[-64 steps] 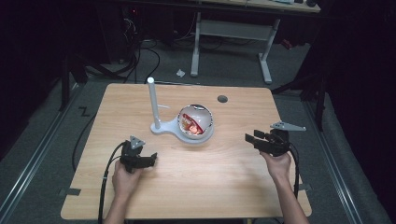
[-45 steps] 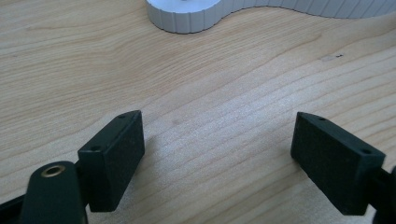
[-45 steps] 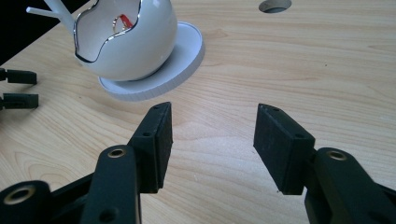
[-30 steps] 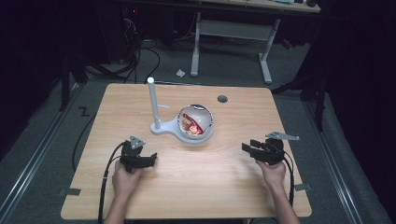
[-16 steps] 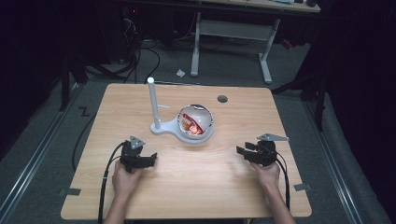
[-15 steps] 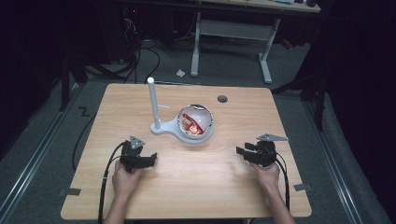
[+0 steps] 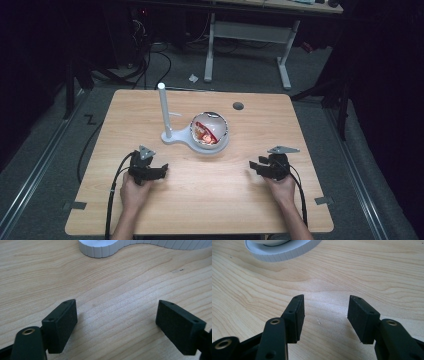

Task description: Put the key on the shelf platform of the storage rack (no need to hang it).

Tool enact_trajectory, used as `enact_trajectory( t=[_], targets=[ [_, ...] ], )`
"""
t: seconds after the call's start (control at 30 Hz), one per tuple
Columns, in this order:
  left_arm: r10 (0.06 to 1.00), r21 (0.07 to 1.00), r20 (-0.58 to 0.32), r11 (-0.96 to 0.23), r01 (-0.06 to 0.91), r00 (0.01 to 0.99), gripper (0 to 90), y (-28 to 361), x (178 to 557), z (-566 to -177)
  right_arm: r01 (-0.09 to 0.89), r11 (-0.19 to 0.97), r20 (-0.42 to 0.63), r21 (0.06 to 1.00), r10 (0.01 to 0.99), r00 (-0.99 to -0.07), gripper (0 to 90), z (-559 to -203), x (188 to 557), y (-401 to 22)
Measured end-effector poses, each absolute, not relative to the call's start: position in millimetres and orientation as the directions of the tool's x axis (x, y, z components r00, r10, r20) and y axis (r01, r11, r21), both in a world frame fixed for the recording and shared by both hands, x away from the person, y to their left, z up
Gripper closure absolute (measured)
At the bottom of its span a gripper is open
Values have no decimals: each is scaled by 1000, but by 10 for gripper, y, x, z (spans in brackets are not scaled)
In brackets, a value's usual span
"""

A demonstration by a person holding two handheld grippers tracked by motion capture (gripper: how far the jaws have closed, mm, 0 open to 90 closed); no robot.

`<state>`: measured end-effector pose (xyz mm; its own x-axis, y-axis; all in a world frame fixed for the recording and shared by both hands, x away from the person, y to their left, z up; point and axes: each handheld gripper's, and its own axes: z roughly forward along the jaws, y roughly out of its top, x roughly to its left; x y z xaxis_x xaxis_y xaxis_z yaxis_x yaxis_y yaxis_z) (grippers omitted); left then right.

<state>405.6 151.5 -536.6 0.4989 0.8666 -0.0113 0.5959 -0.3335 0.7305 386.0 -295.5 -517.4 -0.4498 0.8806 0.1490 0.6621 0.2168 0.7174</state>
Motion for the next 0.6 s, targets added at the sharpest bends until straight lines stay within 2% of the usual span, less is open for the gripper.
enact_trajectory(
  t=[0.27, 0.5, 0.6],
  targets=[
    [867, 731, -12, -333, 596, 498, 178, 1515, 4055, -5366, 645, 324, 28, 692, 881, -473, 470, -5229, 3844, -2834],
    [867, 731, -11, -333, 596, 498, 178, 1516, 4055, -5366, 641, 322, 24, 697, 883, -469, 450, -5251, 3863, -2814],
    [867, 731, -12, -333, 596, 498, 178, 1515, 4054, -5366, 623, 344, -13, 703, 882, -472, 437, -5269, 3868, -2785]
  ],
)
